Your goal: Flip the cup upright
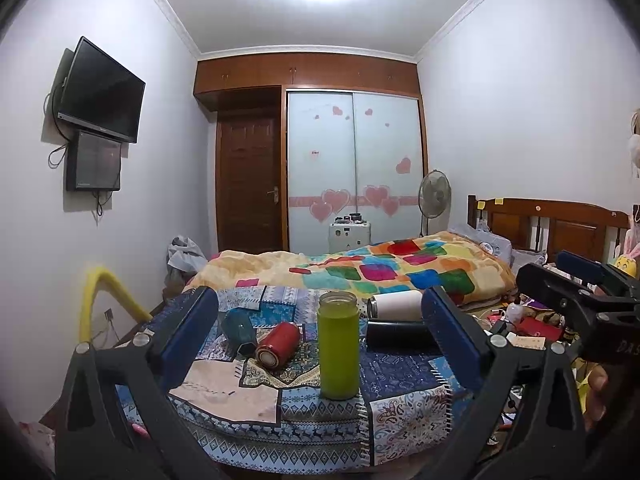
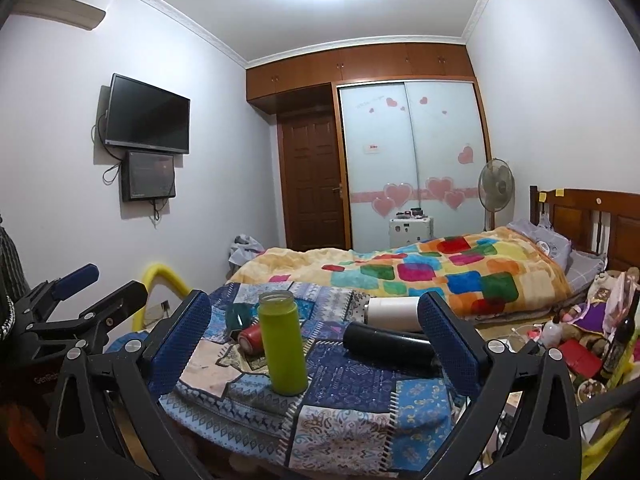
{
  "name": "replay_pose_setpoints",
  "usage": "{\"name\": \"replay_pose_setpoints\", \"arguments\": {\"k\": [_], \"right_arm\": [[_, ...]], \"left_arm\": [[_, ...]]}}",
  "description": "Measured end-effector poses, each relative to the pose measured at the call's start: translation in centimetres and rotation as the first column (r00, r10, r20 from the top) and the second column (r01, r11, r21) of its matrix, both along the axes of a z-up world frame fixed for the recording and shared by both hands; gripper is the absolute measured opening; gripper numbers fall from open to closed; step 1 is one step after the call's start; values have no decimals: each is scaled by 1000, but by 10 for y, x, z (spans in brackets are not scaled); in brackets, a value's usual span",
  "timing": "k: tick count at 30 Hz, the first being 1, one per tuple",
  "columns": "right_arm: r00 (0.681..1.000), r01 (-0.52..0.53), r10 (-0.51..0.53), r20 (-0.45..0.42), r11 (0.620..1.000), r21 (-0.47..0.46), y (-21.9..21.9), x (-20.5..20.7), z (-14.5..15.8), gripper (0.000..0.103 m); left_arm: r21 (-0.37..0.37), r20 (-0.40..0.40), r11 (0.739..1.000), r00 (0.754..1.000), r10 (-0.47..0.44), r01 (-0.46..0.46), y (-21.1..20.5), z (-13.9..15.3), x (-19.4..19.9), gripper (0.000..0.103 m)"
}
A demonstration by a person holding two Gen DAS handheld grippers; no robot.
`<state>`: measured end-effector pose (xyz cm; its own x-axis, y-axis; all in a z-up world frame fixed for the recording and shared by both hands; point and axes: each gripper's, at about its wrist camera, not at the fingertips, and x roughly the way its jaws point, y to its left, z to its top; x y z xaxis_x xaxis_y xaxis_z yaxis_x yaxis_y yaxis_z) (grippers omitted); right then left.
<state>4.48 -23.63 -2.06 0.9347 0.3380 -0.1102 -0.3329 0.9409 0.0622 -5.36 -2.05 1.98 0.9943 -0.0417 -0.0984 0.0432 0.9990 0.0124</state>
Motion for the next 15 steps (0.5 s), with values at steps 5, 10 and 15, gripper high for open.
{"name": "replay_pose_setpoints", "arguments": {"k": [5, 10, 15], "right_arm": [[1000, 5, -5, 11, 1000, -6, -1, -2, 3, 103], [1000, 9, -9, 19, 1000, -8, -2, -5, 5, 103], [1000, 10, -10, 20, 1000, -8, -3, -5, 5, 103]], "left_arm": [[0, 0, 1000, 1000, -2, 2, 0, 0, 1, 103], [0, 1, 1000, 1000, -1, 1, 0, 0, 1, 103], [-8, -3, 1000, 1000, -2, 2, 2, 0, 4, 103]]}}
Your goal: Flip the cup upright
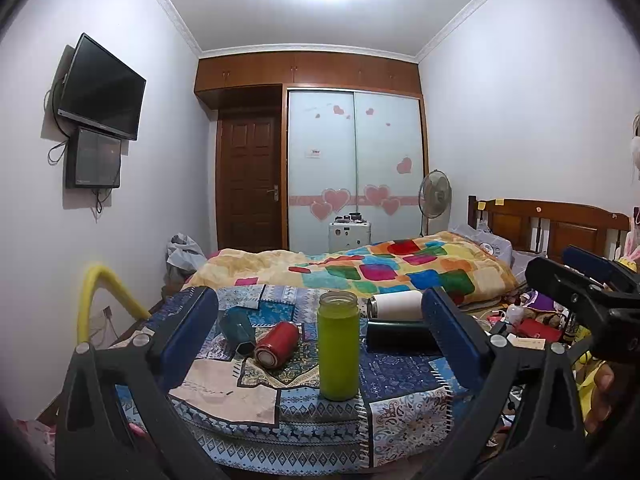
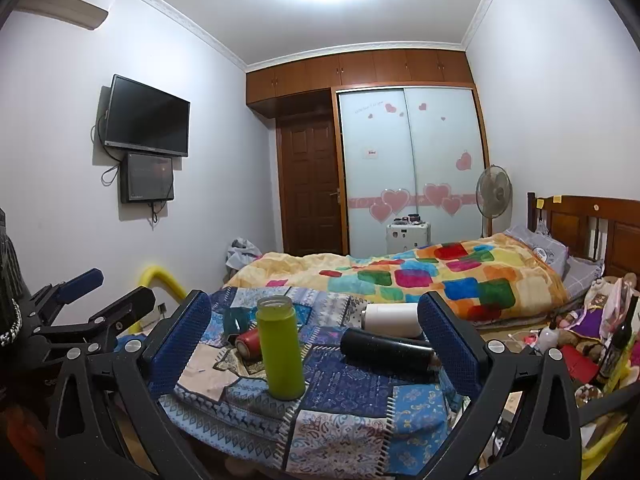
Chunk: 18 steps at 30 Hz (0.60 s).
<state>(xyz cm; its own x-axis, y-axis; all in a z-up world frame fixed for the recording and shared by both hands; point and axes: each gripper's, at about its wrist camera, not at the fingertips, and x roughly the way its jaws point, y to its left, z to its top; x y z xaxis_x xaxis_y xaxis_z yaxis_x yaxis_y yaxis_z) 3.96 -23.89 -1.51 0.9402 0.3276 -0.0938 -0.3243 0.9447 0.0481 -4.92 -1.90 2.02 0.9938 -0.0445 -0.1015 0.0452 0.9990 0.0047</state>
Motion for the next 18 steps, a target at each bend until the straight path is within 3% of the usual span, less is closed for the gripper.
{"name": "replay_pose_setpoints", "arguments": {"k": [18], "right_arm": [[1000, -4, 4, -3, 1000, 5, 0, 2, 4, 103]], "left_arm": [[-20, -21, 1000, 1000, -22, 22, 0, -3, 6, 103]]}}
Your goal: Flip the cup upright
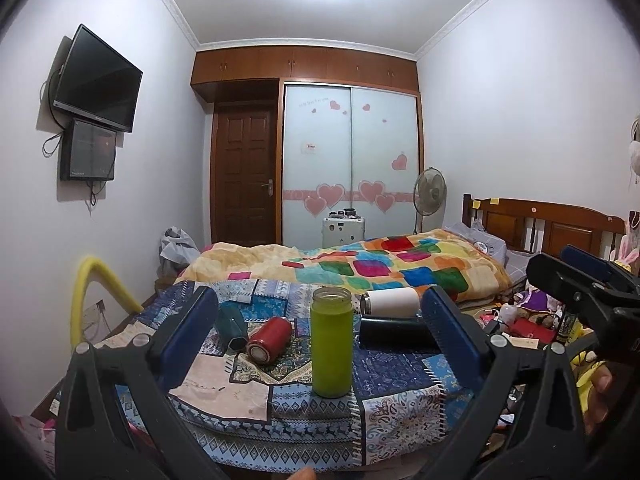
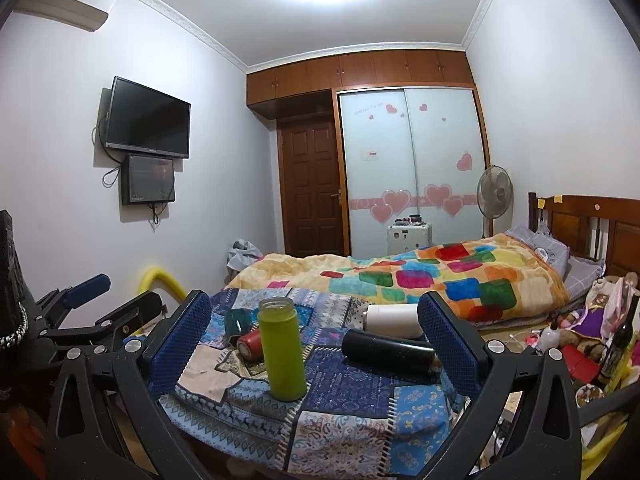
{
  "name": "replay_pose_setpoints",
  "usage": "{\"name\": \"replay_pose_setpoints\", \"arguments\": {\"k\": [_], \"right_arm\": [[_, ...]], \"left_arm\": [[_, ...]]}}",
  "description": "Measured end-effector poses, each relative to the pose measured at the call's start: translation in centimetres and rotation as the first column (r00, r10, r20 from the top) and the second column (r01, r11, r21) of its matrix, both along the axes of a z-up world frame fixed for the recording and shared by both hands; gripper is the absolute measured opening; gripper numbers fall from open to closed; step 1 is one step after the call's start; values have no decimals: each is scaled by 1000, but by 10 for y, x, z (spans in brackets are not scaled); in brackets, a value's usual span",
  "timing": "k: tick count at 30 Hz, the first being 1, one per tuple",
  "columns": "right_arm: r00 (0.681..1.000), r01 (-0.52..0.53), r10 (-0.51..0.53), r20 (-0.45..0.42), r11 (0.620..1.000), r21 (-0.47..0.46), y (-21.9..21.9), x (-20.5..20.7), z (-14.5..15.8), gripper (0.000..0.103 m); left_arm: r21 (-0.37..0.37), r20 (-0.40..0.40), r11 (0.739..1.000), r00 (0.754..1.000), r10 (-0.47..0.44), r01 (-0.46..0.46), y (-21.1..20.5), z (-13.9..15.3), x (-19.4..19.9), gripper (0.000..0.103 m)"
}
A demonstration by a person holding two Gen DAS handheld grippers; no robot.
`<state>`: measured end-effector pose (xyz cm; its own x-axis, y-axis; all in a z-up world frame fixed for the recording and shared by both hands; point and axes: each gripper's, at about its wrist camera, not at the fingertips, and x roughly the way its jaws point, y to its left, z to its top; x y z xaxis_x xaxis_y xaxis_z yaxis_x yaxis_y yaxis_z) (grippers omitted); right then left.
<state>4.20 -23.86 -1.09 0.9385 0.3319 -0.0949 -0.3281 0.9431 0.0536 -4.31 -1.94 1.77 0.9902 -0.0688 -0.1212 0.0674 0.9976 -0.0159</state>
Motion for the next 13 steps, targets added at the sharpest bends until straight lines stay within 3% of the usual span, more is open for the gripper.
{"name": "replay_pose_setpoints", "arguments": {"k": [13], "right_arm": [[1000, -3, 3, -3, 1000, -1, -1, 1, 3, 103]], "left_arm": [[-6, -7, 1000, 1000, -5, 5, 2, -1, 1, 103]]}}
